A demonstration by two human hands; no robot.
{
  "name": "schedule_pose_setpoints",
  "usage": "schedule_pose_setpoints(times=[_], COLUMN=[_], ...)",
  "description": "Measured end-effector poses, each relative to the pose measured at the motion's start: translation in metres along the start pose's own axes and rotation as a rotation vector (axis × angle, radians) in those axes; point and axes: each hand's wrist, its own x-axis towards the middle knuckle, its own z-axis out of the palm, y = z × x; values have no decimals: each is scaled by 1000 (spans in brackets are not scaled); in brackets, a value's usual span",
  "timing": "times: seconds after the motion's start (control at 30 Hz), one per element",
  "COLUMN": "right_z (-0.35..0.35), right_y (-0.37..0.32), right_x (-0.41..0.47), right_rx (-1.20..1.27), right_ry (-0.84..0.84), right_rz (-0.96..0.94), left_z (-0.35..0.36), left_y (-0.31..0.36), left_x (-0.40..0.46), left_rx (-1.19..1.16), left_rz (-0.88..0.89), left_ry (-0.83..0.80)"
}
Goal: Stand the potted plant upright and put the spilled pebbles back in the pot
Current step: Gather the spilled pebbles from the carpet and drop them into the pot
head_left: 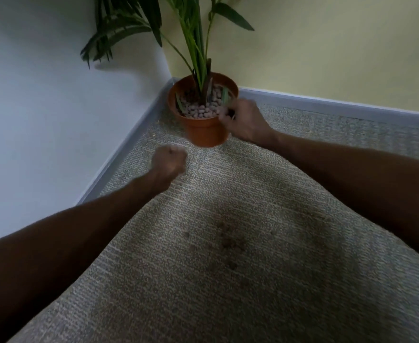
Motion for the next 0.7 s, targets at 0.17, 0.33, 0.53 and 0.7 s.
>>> schedule_pose_setpoints(times=[0.17, 0.33, 0.53, 0.7], right_z=[41, 72, 60, 17], right_y=[32, 29, 23, 62], right_x=[-96, -165, -182, -189], right_rx=[-112, -89, -48, -242], right_ry=[-533, -607, -698, -570], right_rz=[29, -75, -120, 91], left_z=[9, 25, 36, 15], left_y=[-87, -115, -102, -108], left_x=[-76, -130, -161, -173], left_rx=[368, 441, 368, 509], left_rz=[-18, 196, 173, 119], left_ry=[-246, -163, -216, -331])
